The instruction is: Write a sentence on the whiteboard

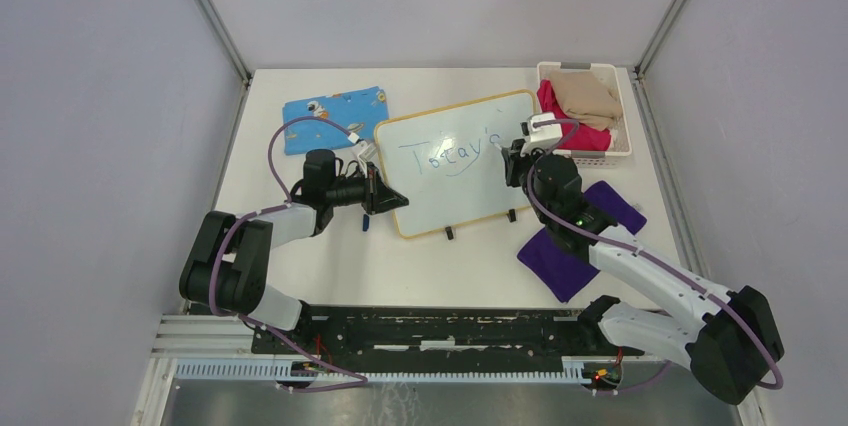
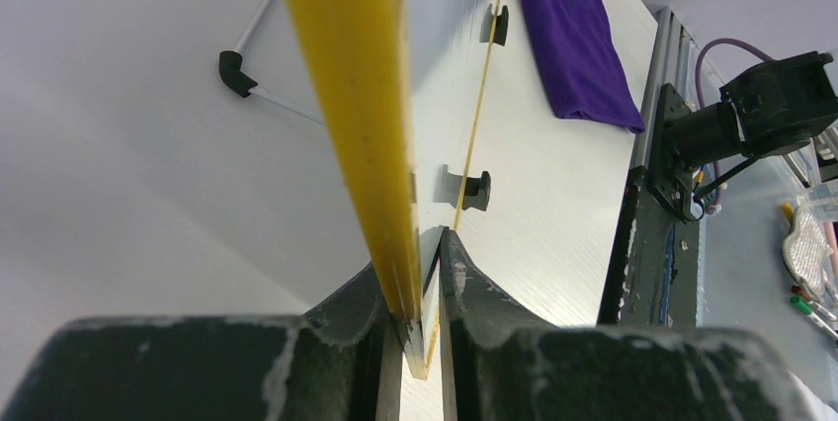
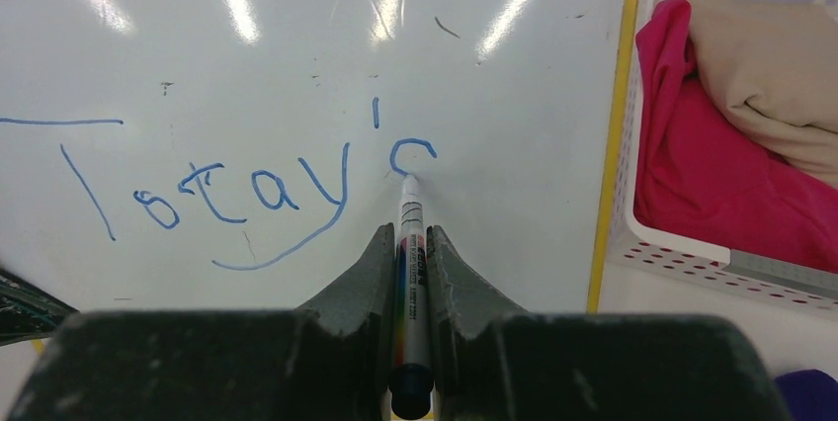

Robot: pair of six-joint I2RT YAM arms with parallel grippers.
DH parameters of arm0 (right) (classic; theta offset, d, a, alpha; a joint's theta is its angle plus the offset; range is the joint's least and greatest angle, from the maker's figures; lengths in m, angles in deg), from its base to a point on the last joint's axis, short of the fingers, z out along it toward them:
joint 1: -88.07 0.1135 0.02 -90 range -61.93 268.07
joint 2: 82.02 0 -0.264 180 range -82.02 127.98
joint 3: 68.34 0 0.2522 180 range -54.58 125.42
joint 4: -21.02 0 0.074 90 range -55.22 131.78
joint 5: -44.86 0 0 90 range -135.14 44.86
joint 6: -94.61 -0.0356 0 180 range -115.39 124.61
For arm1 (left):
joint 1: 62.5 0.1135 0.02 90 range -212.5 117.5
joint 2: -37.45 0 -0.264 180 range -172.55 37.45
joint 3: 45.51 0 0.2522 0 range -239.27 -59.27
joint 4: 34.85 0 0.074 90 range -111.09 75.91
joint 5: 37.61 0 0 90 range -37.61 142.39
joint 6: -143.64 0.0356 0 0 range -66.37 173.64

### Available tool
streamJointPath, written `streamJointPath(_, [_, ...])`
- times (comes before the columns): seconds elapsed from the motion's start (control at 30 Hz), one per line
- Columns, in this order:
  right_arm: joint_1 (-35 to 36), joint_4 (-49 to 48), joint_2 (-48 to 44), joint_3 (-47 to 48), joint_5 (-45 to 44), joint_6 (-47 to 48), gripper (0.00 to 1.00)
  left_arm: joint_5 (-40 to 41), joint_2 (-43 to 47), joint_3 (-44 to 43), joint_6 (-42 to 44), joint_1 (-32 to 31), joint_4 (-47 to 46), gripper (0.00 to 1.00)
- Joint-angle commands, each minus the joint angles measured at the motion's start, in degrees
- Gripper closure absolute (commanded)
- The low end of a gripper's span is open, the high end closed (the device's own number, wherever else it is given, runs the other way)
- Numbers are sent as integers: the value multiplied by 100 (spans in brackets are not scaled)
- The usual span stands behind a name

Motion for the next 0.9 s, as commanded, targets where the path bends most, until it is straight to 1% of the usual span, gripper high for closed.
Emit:
streamJointPath(0.0, [-10, 190, -69, -56, -526, -31, 100, 488, -13, -51, 659, -100, 352, 83])
streamJointPath(0.13, [-16, 309, -33, -31, -644, -49, 100, 490, -11, -55, 670, -101, 365, 83])
streamJointPath(0.33, [-13, 462, -2, -7, -565, -53, 100, 494, -11, -57, 668, -109, 369, 83])
streamJointPath(0.63, [8, 719, 79, 110, -58, -73, 100, 495, -3, -68, 672, -122, 369, 82])
streamJointPath(0.87, [59, 658, 125, 172, 300, -112, 100, 502, 6, -77, 692, -143, 419, 82])
